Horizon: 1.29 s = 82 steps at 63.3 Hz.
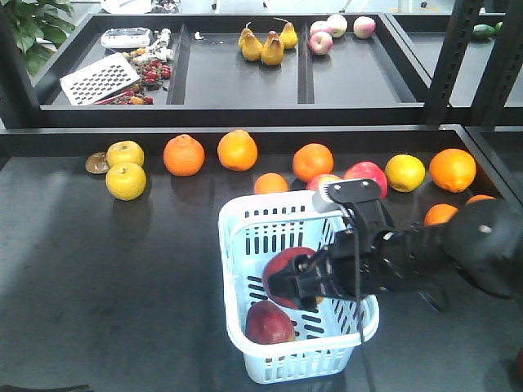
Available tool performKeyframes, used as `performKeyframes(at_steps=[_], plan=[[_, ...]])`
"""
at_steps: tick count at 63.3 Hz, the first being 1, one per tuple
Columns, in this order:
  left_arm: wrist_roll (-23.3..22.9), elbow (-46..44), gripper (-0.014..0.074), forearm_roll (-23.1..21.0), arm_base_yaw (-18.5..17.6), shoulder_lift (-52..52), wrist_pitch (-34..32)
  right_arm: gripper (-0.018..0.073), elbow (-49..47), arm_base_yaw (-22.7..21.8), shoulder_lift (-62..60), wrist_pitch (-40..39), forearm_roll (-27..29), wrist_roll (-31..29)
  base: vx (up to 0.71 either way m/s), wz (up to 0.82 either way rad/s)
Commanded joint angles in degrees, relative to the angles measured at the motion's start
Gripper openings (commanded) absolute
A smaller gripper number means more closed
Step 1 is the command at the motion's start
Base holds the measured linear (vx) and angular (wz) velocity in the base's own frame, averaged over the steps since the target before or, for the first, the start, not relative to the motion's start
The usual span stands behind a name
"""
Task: Pick three apples into basket with both arms
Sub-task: 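Carry the second red apple into the basket and release it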
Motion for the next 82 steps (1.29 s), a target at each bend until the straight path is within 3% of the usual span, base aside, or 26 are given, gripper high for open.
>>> performKeyframes(at_steps=[1, 11, 19, 39, 44, 52, 62, 65, 76, 82], plan=[[-0.4, -1.4, -0.0006, -2.1, 0.1, 0.1, -2.6, 0.0426, -3.3, 0.0, 0.5, -1.1, 2.1, -0.6, 0.00, 0.00], [-0.4, -1.4, -0.0006, -2.1, 0.1, 0.1, -2.6, 0.0604, -3.4, 0.0, 1.8, -1.1, 2.5, -0.3, 0.00, 0.00], [-0.4, -1.4, -0.0006, -2.1, 0.1, 0.1, -2.6, 0.0617, -3.4, 0.0, 1.9, -1.2, 2.5, -0.2, 0.00, 0.00], [-0.4, -1.4, -0.0006, -2.1, 0.1, 0.1, -2.6, 0.0521, -3.4, 0.0, 1.8, 0.7, 2.3, -0.3, 0.00, 0.00], [-0.4, -1.4, -0.0006, -2.1, 0.1, 0.1, -2.6, 0.0462, -3.4, -0.1, 1.4, 2.9, 1.7, 0.0, 0.00, 0.00], [-0.4, -1.4, -0.0006, -2.1, 0.1, 0.1, -2.6, 0.0286, -3.4, -0.1, -1.0, 6.3, -3.0, 4.4, 0.00, 0.00], [-0.4, -1.4, -0.0006, -2.1, 0.1, 0.1, -2.6, -0.0016, -3.4, -0.1, -7.5, 9.8, -19.9, 16.7, 0.00, 0.00], [-0.4, -1.4, -0.0006, -2.1, 0.1, 0.1, -2.6, -0.0013, -3.4, -0.1, -9.4, 11.3, -25.8, 22.7, 0.00, 0.00], [-0.4, -1.4, -0.0006, -2.1, 0.1, 0.1, -2.6, -0.0008, -3.4, -0.1, -16.5, 20.9, -57.4, 48.4, 0.00, 0.00], [-0.4, -1.4, -0.0006, -2.1, 0.1, 0.1, -2.6, -0.0008, -3.4, -0.1, -18.7, 27.3, -72.7, 59.0, 0.00, 0.00]])
